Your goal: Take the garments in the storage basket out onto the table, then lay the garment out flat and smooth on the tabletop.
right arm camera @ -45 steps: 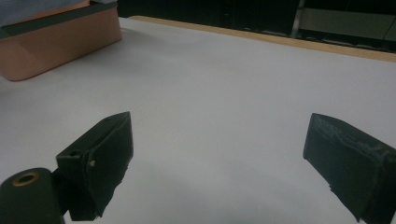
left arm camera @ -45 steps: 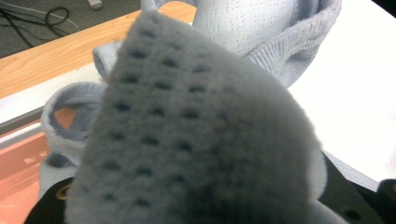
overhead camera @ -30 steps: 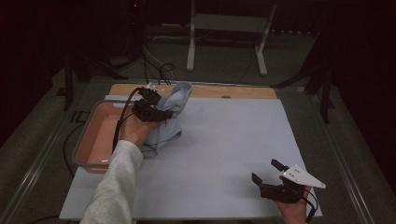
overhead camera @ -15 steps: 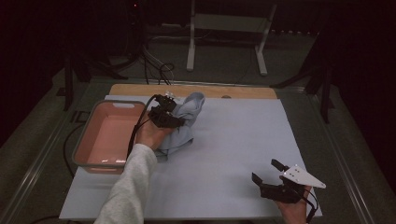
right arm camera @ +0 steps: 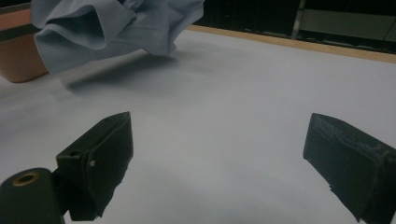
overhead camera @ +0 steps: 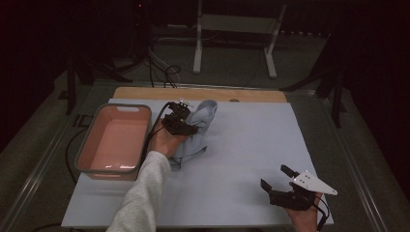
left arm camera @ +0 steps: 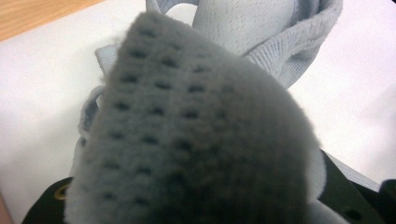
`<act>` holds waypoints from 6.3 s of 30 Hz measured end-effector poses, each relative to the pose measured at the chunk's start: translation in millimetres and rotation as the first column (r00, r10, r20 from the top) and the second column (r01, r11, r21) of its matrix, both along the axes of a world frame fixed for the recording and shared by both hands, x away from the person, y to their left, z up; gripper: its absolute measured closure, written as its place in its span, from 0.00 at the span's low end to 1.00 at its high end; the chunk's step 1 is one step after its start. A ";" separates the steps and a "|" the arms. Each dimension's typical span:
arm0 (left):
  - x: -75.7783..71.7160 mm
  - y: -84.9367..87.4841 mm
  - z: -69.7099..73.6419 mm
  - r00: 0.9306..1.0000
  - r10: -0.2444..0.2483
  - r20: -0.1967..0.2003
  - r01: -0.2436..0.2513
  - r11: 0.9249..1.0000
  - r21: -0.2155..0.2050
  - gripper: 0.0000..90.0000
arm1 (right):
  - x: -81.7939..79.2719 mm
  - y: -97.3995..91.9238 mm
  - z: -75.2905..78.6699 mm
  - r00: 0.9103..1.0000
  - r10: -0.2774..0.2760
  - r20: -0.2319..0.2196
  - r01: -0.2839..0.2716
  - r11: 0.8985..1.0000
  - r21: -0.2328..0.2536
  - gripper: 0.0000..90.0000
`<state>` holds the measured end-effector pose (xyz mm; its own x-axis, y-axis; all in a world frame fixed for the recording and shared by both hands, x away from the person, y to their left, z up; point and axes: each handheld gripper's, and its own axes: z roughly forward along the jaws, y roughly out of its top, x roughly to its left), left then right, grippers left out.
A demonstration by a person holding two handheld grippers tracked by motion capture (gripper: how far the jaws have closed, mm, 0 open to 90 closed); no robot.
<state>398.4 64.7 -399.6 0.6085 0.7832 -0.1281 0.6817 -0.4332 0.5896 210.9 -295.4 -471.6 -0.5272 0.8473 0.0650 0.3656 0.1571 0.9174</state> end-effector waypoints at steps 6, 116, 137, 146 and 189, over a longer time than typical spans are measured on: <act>2.1 -7.4 -6.9 1.000 0.020 -0.007 -0.020 1.000 -0.001 0.72 | 0.1 0.3 -0.1 1.000 0.001 0.001 -0.001 1.000 0.002 0.10; -103.7 83.2 -38.0 0.962 0.075 0.264 -0.028 0.984 -0.176 0.01 | 50.1 53.1 25.8 0.998 0.050 -0.040 -0.053 0.997 -0.060 0.10; -111.5 83.5 -34.9 0.954 0.062 0.293 -0.012 0.985 -0.170 0.01 | 100.6 104.3 1.4 0.986 0.058 -0.159 -0.074 0.992 -0.099 0.11; -112.0 81.0 -35.5 0.954 0.056 0.296 -0.004 0.985 -0.175 0.01 | 116.0 114.5 -10.0 0.970 0.062 -0.234 -0.094 0.987 -0.128 0.21; -114.0 74.5 -38.2 0.952 0.037 0.304 0.017 0.985 -0.173 0.03 | 90.9 53.5 19.0 0.979 -0.010 -0.206 -0.028 0.983 -0.183 0.95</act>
<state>284.3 139.3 -437.8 0.6314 0.7722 -0.0708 0.4615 -0.3009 0.8346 301.8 -241.9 -452.6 -0.5268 0.8499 0.0160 0.5403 0.3202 0.7782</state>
